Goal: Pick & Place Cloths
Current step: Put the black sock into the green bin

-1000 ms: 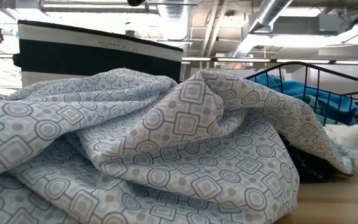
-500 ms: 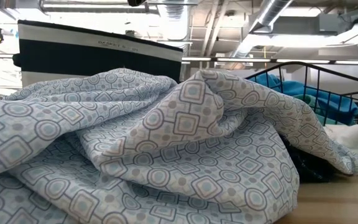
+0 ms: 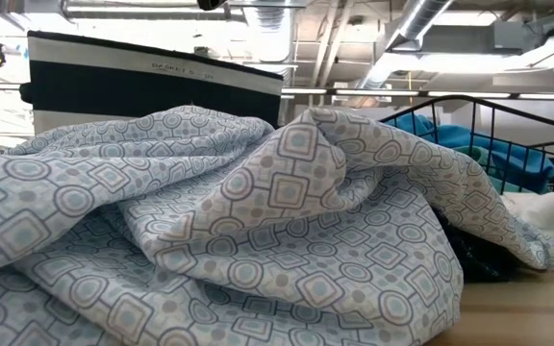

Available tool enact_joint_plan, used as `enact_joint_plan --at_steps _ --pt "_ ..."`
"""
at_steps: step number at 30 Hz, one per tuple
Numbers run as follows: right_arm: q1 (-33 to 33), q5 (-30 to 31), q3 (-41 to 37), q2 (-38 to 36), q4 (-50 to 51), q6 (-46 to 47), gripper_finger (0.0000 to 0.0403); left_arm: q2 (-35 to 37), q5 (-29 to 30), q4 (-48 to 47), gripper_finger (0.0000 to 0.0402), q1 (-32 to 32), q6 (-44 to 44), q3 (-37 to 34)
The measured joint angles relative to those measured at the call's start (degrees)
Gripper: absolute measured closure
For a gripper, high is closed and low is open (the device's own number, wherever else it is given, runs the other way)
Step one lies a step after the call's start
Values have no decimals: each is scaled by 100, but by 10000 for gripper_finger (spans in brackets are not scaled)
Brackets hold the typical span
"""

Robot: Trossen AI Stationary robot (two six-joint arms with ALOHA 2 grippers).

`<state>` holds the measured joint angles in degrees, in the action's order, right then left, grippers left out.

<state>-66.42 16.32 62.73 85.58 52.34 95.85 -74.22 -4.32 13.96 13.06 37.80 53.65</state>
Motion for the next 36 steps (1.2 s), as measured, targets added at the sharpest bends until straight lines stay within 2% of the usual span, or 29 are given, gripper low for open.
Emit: enact_joint_plan --at_steps 4,9,16,24,29,36 --pt "-161 -6 -518 0 -485 469 402 0 5 -4 258 0 0 0" --pt "-315 -216 -878 0 -577 1075 397 0 164 -9 258 0 -2 0" --pt "-384 -470 -1395 0 -1143 1223 398 0 186 -20 258 0 -170 0" --pt "-136 -923 -1808 -4 -1487 1221 376 0 184 -28 258 0 -175 0" --pt "-3 -1120 -1899 -9 -1536 896 325 0 227 -28 258 -1 -178 0" --pt "195 -1368 -1905 -4 -1718 351 189 0 284 -28 257 7 -464 0"
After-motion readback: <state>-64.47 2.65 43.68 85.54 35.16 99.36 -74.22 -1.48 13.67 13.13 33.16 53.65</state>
